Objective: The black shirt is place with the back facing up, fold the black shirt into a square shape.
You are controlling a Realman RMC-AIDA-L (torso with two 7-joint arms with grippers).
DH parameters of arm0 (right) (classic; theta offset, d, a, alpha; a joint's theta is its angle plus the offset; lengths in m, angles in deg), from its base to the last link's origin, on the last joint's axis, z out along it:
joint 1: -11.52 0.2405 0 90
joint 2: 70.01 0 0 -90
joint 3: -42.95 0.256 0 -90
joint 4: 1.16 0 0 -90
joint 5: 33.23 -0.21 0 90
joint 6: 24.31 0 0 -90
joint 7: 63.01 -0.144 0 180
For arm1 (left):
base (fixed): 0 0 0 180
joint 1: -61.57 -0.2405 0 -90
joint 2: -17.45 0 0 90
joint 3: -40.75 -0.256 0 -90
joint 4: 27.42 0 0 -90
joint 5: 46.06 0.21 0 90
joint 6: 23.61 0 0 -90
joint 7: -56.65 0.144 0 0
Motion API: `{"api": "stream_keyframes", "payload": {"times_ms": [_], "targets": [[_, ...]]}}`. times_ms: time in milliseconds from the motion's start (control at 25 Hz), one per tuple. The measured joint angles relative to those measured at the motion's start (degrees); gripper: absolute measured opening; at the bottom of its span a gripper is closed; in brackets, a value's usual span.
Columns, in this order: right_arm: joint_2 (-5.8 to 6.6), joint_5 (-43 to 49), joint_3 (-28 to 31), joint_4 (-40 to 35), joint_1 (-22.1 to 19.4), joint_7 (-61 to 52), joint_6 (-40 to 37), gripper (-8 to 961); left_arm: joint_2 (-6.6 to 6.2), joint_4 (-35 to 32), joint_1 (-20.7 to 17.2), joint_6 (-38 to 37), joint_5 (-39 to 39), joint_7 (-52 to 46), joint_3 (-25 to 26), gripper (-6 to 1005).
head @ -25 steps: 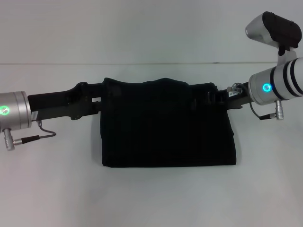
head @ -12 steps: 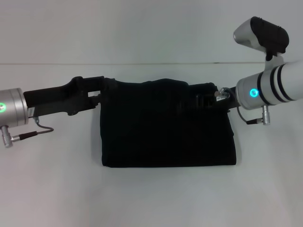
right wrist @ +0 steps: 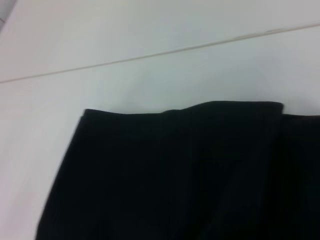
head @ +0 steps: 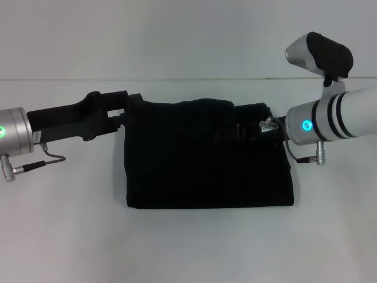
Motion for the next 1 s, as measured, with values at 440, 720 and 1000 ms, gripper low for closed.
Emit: {"api": "stream_keyframes", "payload": {"times_ms": [440, 720, 1000], "targets": [[0.01, -2.90, 0.15, 1.41, -1.03, 2.19, 1.98, 816, 0.04, 0.04, 0.08, 0.01, 0.00, 0.00, 0.47, 580], [0.16, -4.74, 0.00, 1.61, -1.53, 3.14, 2.56, 797, 0.04, 0.04, 0.19, 0.39, 0.00, 0.00, 0.55, 579], [-0.01, -4.52, -1.30, 1.83, -1.16, 3.42, 2.98, 616, 0.04, 0.04, 0.50, 0.40, 0.00, 0.00, 0.63, 579]]}}
